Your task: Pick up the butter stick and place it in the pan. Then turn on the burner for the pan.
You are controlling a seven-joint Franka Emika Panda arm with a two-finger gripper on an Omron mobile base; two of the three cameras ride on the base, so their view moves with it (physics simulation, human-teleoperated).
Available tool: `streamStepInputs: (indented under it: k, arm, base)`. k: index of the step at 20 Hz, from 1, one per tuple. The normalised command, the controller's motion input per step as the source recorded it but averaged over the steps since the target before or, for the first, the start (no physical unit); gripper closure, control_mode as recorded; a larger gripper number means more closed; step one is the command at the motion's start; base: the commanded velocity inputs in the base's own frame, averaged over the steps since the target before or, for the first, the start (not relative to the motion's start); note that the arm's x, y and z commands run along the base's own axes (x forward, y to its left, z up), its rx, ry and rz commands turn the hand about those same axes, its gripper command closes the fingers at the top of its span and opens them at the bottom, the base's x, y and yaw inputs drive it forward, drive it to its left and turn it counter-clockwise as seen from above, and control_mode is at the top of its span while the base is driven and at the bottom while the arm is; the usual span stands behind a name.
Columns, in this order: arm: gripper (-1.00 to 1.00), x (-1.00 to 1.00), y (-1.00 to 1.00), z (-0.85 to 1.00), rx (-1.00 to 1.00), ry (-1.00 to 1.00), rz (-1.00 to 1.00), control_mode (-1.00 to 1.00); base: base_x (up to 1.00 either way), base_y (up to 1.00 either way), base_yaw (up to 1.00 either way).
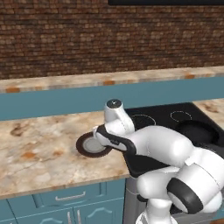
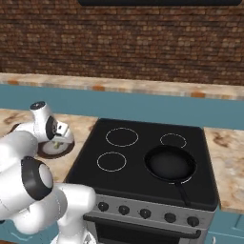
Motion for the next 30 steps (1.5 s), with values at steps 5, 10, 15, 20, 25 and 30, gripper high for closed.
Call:
streamStepInputs:
  k: [5,10,15,20,25,30]
  arm:
    - [1.00,-0.19,-0.87,0.53,0.03,-0.09,-0.05,-1.00]
    - [1.00,-0.20,-0.92,0.46,0.06,-0.04,-0.08,-1.00]
    - [1.00,-0.22,-0.99,0.29,0.10,0.00,-0.11,-1.00]
    - [1.00,-0.16,-0.99,0.16,0.07,0.00,-0.12,-1.00]
    - [1.00,-0.06,-0.92,0.05,0.04,0.00,-0.12,-1.00]
    - [1.00,-0.09,-0.88,0.07,0.00,0.04,-0.13,-1.00]
  base:
    - [0.00,0.00,0.00]
    - [0.00,0.00,0.00]
    - [0.00,0.00,0.00]
    - [0.00,0.00,0.00]
    - [0.00,0.00,0.00]
    - [0.00,0.00,0.00]
